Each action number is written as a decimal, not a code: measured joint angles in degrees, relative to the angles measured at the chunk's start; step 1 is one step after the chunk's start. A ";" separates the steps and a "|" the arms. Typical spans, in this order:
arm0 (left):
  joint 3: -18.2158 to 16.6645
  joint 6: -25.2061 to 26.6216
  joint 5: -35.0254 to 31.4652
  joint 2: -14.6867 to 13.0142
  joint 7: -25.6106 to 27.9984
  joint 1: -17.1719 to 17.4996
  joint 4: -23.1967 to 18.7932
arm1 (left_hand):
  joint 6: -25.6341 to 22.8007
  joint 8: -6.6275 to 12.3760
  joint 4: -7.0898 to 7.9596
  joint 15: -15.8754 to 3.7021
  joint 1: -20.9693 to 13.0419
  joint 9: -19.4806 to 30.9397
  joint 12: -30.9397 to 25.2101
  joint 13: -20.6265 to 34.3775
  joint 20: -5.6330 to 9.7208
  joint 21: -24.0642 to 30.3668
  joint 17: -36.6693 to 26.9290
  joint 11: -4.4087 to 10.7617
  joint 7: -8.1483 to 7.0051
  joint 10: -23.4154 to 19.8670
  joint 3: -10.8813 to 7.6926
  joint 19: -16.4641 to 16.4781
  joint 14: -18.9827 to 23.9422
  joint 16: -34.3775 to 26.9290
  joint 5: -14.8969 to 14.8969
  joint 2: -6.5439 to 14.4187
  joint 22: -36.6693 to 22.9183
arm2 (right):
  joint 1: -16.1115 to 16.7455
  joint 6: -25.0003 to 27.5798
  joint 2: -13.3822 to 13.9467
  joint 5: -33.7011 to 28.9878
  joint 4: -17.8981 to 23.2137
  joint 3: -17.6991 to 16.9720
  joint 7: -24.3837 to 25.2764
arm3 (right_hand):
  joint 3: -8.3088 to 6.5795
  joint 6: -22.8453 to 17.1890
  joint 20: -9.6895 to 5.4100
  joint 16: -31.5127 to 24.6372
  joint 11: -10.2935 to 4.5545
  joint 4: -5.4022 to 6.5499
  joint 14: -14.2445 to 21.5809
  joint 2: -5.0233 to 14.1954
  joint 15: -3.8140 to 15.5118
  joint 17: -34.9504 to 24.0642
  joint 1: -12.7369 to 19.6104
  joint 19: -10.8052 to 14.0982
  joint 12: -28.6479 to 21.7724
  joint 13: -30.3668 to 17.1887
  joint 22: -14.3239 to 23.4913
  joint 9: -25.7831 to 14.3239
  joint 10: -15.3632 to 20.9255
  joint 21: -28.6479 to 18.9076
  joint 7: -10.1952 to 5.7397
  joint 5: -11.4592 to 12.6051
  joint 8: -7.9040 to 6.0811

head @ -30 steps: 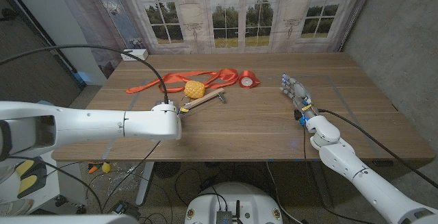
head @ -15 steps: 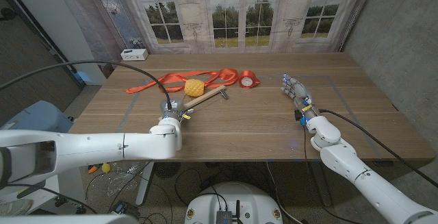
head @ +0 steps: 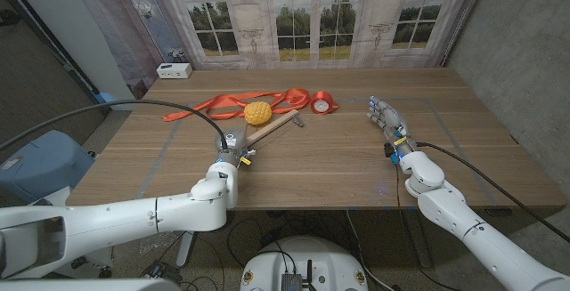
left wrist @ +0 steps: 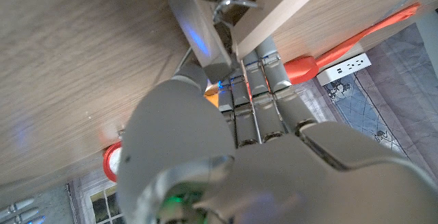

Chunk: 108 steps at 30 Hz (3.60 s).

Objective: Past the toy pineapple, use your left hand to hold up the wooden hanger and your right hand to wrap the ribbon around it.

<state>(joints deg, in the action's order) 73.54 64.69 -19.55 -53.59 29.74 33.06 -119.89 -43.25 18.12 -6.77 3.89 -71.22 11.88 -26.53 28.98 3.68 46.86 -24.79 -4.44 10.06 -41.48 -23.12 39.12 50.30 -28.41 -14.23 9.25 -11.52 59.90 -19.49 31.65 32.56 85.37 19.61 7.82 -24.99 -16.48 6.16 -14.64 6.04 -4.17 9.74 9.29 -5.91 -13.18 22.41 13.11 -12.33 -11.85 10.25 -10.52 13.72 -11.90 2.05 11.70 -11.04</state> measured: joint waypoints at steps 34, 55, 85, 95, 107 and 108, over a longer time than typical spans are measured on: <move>-16.51 1.97 -44.66 3.67 -12.97 18.78 -3.87 | 1.56 5.17 1.20 -0.85 -0.51 0.06 -2.86 7.03 -0.50 3.77 -5.63 1.30 -1.65 1.30 1.56 -2.53 0.60 -0.14 -0.12 -0.52 -0.36 | -4.44 16.62 6.10 -9.99 8.15 3.74 5.66 | -1.37 -1.03 -0.23 0.45 -1.70 -4.35 0.69 -0.90 1.75 0.95 3.93 0.22 0.00 0.00 0.00 0.00 1.04 -0.50 -1.04 0.83 -0.18; -29.44 -0.43 -59.14 10.69 -12.18 31.21 -2.11 | 1.87 6.58 1.39 -1.62 -0.16 0.07 -3.16 9.42 -0.19 5.33 -7.51 1.55 -1.96 1.28 2.07 -2.84 1.07 0.30 -0.12 -0.71 -0.14 | -14.99 35.36 7.86 -21.98 10.96 12.41 4.17 | -2.07 -1.43 -0.22 0.89 -3.31 -5.07 0.08 -1.15 3.41 1.47 5.66 0.22 0.36 0.13 0.00 0.00 0.59 -0.50 -1.70 1.27 -0.18; -38.62 -7.63 -60.98 17.79 -0.47 40.15 -1.68 | 2.07 7.42 1.40 -1.79 -0.16 0.10 -3.63 11.09 -0.50 7.07 -9.47 2.02 -2.16 1.60 2.71 -3.76 1.28 0.24 -0.12 -0.70 0.13 | -29.07 48.27 1.87 -38.94 6.12 26.28 0.87 | -3.29 1.92 -0.32 2.17 -5.87 -6.69 -0.84 -3.49 6.14 2.01 12.71 1.35 1.12 0.12 -0.09 -0.30 -1.54 -0.28 -3.53 1.22 0.26; -39.58 -8.33 -61.27 18.72 0.04 41.04 -1.65 | 2.08 7.52 1.48 -1.79 -0.16 0.10 -3.60 11.52 -0.50 7.44 -9.89 2.19 -2.17 1.62 2.78 -3.76 1.27 0.26 -0.12 -0.71 0.41 | -32.49 50.95 -0.69 -43.83 3.42 29.62 -0.36 | -2.76 2.49 -0.33 2.17 -6.28 -6.57 -1.07 -5.31 6.36 2.00 14.01 1.97 1.12 0.12 0.03 -0.29 -1.97 -0.28 -3.49 -0.07 0.26; -40.29 -8.89 -61.65 19.41 0.42 41.40 -1.35 | 2.27 7.60 1.48 -1.86 -0.16 0.11 -3.41 11.97 -0.19 7.88 -10.38 2.20 -2.37 1.61 2.78 -4.07 1.21 0.51 -0.12 -0.70 0.41 | -38.54 54.40 -4.51 -48.34 -1.98 35.21 -3.97 | -2.10 2.57 -0.55 3.14 -7.39 -6.38 -2.85 -7.43 6.61 2.00 16.15 2.15 1.27 0.11 0.03 -0.29 -2.71 -0.28 -4.02 -0.55 0.00; -40.35 -8.89 -61.68 19.50 0.42 41.41 -1.30 | 2.27 7.60 1.48 -1.86 -0.16 0.11 -3.38 11.97 -0.20 7.88 -10.39 2.20 -2.37 1.61 2.78 -4.07 1.21 0.51 -0.12 -0.70 0.46 | -39.14 54.99 -4.75 -48.76 -2.33 35.85 -4.68 | -2.05 2.57 -0.75 3.24 -7.45 -6.32 -3.46 -7.73 6.43 2.00 16.45 1.94 1.33 0.11 0.03 -0.29 -3.21 -0.28 -4.02 -0.56 0.00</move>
<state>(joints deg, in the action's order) 33.19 55.80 -81.23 -34.09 30.16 74.47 -121.19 -40.99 25.72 -5.29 2.03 -71.38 11.99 -29.91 40.96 3.48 54.74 -35.18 -2.24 7.69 -39.86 -20.34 35.05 51.50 -27.90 -14.35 8.54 -11.05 20.76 35.49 26.90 -16.20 83.04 55.45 3.14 -27.03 -13.91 5.41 -11.40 -1.40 -10.50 6.27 1.55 0.51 -11.18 38.86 15.05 -11.00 -11.74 10.28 -10.81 10.51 -12.18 -1.97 11.14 -11.04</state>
